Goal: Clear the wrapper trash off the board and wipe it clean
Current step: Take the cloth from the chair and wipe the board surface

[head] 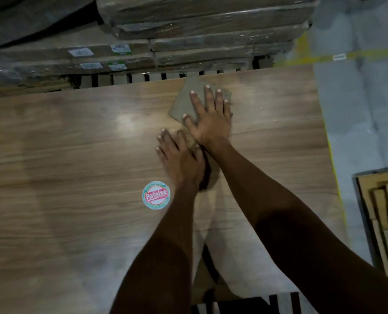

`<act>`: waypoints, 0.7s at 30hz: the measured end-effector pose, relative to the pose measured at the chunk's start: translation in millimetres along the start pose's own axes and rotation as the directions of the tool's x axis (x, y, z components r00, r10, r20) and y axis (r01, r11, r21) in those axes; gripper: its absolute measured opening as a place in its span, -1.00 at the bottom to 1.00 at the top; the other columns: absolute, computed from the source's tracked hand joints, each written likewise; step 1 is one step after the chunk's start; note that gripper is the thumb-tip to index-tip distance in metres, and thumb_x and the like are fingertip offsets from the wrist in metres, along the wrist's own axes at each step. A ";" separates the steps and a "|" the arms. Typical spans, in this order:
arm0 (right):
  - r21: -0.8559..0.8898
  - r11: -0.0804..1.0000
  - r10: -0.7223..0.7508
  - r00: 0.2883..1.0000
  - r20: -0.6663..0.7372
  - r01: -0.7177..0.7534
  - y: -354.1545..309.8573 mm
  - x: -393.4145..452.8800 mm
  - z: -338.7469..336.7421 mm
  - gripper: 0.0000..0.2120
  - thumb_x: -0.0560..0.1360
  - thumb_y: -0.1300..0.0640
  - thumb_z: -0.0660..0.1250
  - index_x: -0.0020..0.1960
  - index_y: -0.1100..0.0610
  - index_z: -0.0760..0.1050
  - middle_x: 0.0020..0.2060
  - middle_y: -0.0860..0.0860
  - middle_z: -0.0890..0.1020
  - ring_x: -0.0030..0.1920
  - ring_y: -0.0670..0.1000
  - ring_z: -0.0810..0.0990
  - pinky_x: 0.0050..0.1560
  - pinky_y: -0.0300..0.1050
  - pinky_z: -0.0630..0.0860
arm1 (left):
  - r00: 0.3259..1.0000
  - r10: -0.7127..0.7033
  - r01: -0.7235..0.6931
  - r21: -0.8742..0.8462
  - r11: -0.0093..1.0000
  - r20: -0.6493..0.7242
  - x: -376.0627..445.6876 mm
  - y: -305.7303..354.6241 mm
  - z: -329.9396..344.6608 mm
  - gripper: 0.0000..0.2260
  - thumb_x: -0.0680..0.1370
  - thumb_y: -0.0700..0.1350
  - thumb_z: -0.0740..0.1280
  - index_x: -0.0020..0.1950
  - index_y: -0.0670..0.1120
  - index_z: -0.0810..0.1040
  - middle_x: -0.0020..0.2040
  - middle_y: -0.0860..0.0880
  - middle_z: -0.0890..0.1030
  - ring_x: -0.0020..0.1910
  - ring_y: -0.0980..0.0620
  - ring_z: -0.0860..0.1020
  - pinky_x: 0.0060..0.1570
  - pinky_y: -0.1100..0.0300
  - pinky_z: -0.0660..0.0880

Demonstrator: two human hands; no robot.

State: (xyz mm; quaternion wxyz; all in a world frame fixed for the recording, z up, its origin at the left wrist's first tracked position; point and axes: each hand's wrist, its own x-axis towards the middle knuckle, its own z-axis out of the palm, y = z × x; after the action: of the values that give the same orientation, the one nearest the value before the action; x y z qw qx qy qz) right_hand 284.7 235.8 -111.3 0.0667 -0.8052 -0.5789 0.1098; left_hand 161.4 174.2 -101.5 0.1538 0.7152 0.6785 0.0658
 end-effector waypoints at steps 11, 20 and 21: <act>0.017 0.995 0.096 0.995 -0.037 -0.095 20.0 8.5 -2.6 -0.30 0.62 -0.31 -0.03 0.68 -0.06 0.06 0.68 0.17 0.04 0.65 0.34 -0.02 0.59 0.35 -0.04 | 0.994 -0.086 0.088 0.035 0.996 -0.064 -7.6 20.3 19.0 -0.37 0.55 0.06 0.21 0.61 -0.10 0.26 0.66 -0.26 0.09 0.65 -0.25 0.05 0.60 -0.20 -0.02; 0.030 0.990 0.135 0.991 0.001 -0.135 35.9 15.1 -13.2 -0.30 0.61 -0.32 -0.03 0.68 -0.09 0.05 0.68 0.14 0.01 0.66 0.31 -0.05 0.59 0.35 -0.10 | 0.994 -0.098 0.099 0.014 0.995 -0.054 -5.4 19.8 19.2 -0.37 0.54 0.05 0.15 0.61 -0.08 0.28 0.67 -0.24 0.09 0.65 -0.23 0.06 0.60 -0.17 -0.04; 0.007 0.998 0.057 0.998 0.016 -0.057 35.6 11.2 -12.6 -0.30 0.61 -0.33 -0.03 0.68 -0.10 0.04 0.69 0.12 0.02 0.66 0.30 -0.04 0.59 0.35 -0.09 | 0.994 -0.097 0.098 0.005 0.995 -0.057 -5.4 18.5 19.1 -0.38 0.54 0.03 0.17 0.62 -0.07 0.28 0.67 -0.23 0.09 0.65 -0.23 0.06 0.60 -0.16 -0.04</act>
State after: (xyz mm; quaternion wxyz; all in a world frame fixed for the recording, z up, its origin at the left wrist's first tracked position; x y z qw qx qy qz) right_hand 324.0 235.2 -108.6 0.0616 -0.8203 -0.5557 0.1202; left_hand 184.4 165.8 -113.2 0.1349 0.6797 0.7170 0.0758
